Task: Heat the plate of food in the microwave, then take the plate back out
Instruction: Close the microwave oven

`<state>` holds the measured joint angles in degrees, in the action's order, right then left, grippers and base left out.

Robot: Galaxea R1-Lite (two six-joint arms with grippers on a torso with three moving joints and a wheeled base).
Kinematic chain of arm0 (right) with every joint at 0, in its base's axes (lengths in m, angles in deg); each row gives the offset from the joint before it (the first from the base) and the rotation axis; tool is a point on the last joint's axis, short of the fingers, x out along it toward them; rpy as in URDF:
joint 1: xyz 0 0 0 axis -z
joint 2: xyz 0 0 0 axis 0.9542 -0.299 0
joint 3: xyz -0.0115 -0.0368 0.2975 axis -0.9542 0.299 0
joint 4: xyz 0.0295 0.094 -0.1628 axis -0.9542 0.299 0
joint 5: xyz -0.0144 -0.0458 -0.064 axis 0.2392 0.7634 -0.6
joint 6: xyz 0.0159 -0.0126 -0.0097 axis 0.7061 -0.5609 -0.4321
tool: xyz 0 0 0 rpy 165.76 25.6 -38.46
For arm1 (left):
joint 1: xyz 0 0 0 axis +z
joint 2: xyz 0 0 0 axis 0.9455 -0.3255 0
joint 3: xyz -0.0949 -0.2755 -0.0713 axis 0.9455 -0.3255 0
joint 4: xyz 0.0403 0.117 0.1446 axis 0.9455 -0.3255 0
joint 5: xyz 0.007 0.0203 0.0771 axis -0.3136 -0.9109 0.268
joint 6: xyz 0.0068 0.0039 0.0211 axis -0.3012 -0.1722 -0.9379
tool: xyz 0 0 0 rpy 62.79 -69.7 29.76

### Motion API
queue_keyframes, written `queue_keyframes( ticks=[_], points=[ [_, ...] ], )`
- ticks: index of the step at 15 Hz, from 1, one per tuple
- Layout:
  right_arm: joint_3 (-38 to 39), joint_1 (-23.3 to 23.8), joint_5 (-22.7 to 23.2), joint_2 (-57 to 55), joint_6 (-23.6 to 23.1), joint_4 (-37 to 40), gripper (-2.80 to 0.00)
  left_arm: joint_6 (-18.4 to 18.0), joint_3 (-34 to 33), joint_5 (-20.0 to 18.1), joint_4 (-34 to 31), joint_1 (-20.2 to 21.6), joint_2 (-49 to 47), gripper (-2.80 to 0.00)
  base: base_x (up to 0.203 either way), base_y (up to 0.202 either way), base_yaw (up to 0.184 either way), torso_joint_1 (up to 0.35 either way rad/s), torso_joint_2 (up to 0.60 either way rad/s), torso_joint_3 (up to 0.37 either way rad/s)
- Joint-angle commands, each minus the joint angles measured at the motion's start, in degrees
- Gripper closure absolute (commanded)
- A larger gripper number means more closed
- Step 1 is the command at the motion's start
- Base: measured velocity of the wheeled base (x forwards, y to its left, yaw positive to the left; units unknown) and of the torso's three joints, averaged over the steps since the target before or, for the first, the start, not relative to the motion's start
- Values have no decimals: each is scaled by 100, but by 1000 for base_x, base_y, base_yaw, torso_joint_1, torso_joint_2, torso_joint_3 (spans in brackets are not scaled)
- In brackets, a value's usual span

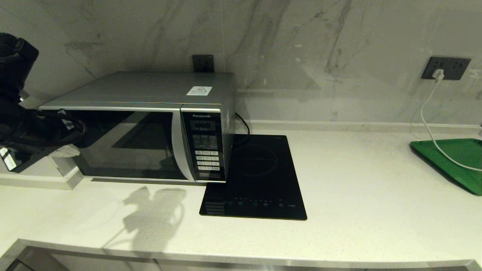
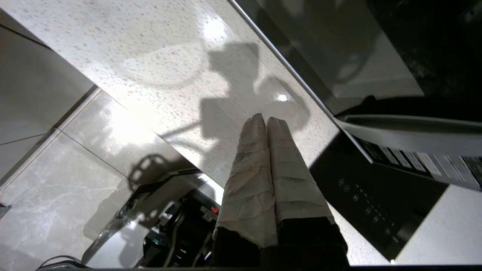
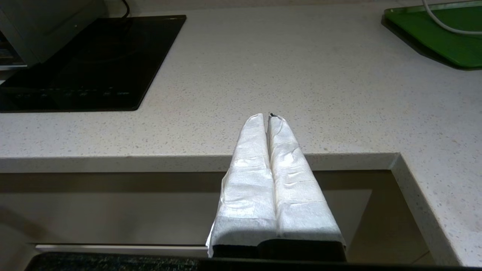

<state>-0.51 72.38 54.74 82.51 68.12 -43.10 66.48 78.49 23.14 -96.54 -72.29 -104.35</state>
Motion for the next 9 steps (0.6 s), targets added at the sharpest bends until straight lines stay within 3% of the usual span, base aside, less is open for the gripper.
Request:
queue_keyframes(
  ticks=[1, 4, 6, 9],
  points=[
    [-3, -4, 1, 2, 4, 1, 0, 56, -27, -6, -25, -180, 53, 0, 0, 0, 0, 0, 0, 0],
    [1, -4, 1, 2, 4, 1, 0, 0, -227, 112, -17, -375, 104, 0, 0, 0, 0, 0, 0, 0],
    [-4, -4, 1, 2, 4, 1, 0, -169, -234, 451, -3, -641, 87, 0, 0, 0, 0, 0, 0, 0],
    [-4, -4, 1, 2, 4, 1, 0, -535, -678, 945, 679, -1257, 99, 0, 0, 0, 0, 0, 0, 0]
  ],
)
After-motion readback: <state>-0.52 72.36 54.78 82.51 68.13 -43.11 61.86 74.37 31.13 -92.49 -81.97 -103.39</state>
